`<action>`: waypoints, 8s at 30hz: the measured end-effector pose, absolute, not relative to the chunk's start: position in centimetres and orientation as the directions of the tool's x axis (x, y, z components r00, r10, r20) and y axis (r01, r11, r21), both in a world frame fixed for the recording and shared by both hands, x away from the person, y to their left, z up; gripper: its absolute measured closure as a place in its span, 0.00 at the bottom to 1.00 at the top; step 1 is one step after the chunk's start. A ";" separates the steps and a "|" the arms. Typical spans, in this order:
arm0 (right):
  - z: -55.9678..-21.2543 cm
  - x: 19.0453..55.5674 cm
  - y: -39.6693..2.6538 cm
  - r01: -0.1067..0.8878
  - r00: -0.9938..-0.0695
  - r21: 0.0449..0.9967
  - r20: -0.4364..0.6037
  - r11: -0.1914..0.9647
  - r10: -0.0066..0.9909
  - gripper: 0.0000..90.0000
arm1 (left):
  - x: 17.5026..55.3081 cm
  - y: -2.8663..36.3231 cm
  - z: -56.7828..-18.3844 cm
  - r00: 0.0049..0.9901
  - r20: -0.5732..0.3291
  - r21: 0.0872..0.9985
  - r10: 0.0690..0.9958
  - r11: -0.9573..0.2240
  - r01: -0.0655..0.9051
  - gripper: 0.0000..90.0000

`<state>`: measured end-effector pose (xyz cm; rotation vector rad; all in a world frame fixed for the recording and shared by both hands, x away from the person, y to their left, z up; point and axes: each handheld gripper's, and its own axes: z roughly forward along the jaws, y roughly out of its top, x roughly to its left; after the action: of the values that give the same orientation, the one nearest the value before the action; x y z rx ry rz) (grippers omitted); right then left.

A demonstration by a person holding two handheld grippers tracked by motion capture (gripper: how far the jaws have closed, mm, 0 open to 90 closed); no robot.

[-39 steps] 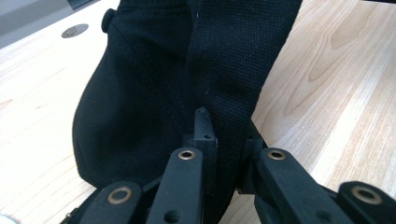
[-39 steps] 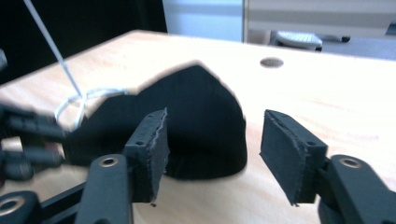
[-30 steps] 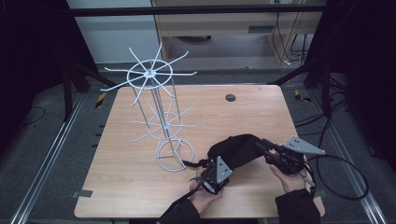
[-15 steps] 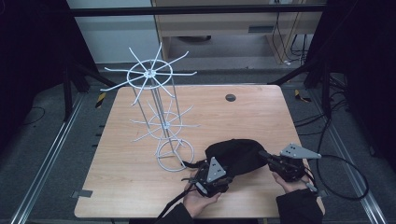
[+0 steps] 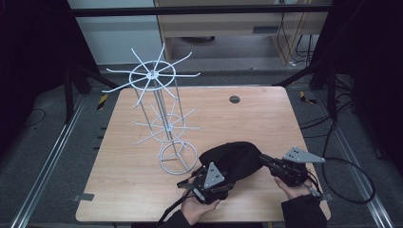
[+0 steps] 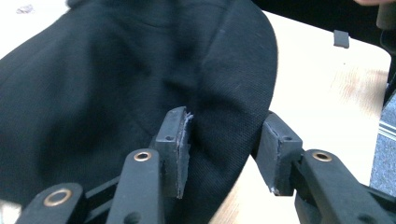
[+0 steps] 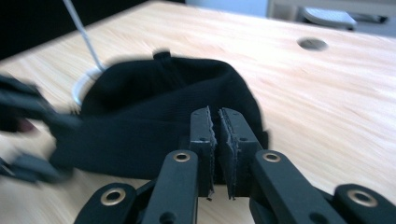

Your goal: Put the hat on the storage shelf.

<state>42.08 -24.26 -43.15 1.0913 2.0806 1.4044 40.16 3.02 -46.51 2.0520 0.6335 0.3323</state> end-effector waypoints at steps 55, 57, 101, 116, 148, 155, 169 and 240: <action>-42.9 44.4 -20.9 0.317 -0.700 0.878 -0.038 0.359 0.713 0.53 | 38.7 15.2 -43.7 0.715 0.021 0.872 0.698 -0.363 0.329 0.45; -42.8 44.5 -20.7 0.315 -0.705 0.875 -0.043 0.367 0.707 0.50 | 38.6 16.4 -43.6 0.701 0.027 0.872 0.713 -0.360 0.332 0.45; -44.4 47.2 -16.4 0.317 -0.844 0.682 -0.115 0.659 0.525 0.82 | 42.4 29.2 -46.2 0.419 -0.027 0.839 0.908 -0.207 0.503 0.43; -41.6 45.8 -19.8 0.290 -0.750 0.860 -0.069 0.420 0.658 0.85 | 42.5 29.4 -46.5 0.404 -0.032 0.844 0.914 -0.192 0.501 0.43; -35.9 44.2 -23.2 0.063 -0.451 0.998 0.027 0.001 0.892 0.86 | 42.7 29.6 -46.7 0.384 -0.036 0.845 0.923 -0.177 0.504 0.42; -34.1 44.2 -22.8 -0.011 -0.438 0.999 0.033 -0.042 0.898 0.86 | 42.8 29.6 -46.8 0.377 -0.036 0.845 0.926 -0.174 0.506 0.41; -30.1 43.3 -22.5 -0.158 -0.443 0.974 0.078 -0.164 0.893 0.86 | 42.8 29.6 -47.0 0.374 -0.043 0.842 0.926 -0.168 0.512 0.41; -32.9 45.0 -14.6 0.057 -0.713 0.986 0.148 -0.154 0.685 0.74 | 42.9 29.4 -47.2 0.385 -0.025 0.834 0.923 -0.193 0.517 0.41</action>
<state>44.96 -14.64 -32.87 0.8383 1.6819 1.9190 42.91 29.42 -47.19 1.8457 1.2475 0.6408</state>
